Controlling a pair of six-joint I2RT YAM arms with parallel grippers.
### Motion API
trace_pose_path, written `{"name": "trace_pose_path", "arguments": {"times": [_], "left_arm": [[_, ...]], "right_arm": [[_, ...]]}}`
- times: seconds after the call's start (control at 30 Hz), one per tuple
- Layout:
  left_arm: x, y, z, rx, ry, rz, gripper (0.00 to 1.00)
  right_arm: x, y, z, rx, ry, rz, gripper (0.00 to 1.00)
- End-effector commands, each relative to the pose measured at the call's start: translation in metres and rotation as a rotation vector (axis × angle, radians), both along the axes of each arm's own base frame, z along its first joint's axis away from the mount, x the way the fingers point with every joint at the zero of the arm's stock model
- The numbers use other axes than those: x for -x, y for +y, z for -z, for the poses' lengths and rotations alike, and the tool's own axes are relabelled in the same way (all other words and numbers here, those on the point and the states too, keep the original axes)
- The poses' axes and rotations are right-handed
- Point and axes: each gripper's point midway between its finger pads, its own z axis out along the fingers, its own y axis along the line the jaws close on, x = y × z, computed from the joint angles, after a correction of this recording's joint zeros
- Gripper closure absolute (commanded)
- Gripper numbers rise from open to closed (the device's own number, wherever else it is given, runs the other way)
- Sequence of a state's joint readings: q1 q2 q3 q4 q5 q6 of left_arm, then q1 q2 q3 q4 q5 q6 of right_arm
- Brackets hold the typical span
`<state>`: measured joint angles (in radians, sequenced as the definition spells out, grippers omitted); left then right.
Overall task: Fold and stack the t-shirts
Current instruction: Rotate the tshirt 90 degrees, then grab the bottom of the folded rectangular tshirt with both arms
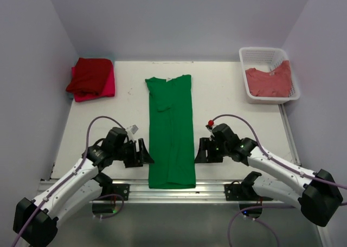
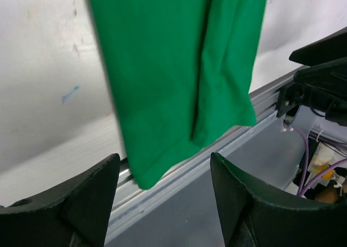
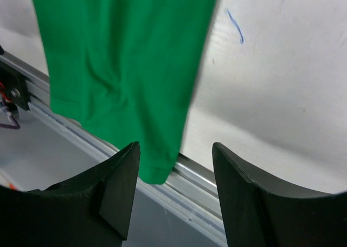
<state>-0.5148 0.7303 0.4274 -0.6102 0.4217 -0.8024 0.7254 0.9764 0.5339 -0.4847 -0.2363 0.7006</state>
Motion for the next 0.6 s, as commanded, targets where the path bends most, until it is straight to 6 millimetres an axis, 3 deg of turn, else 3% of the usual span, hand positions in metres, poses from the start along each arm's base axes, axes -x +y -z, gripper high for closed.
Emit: {"name": "trace_pose_path", "arguments": {"times": [0.0, 0.33, 0.57], "left_arm": [[0.032, 0.001, 0.016, 0.006, 0.154, 0.003, 0.29], [0.072, -0.027, 0.034, -0.007, 0.246, 0.162, 0.29], [0.076, -0.024, 0.046, -0.067, 0.258, 0.175, 0.28]], "right_arm": [[0.03, 0.004, 0.016, -0.028, 0.159, -0.004, 0.41], [0.064, 0.011, 0.039, -0.025, 0.31, -0.049, 0.44], [0.068, 0.023, 0.044, -0.058, 0.333, -0.052, 0.48]]}}
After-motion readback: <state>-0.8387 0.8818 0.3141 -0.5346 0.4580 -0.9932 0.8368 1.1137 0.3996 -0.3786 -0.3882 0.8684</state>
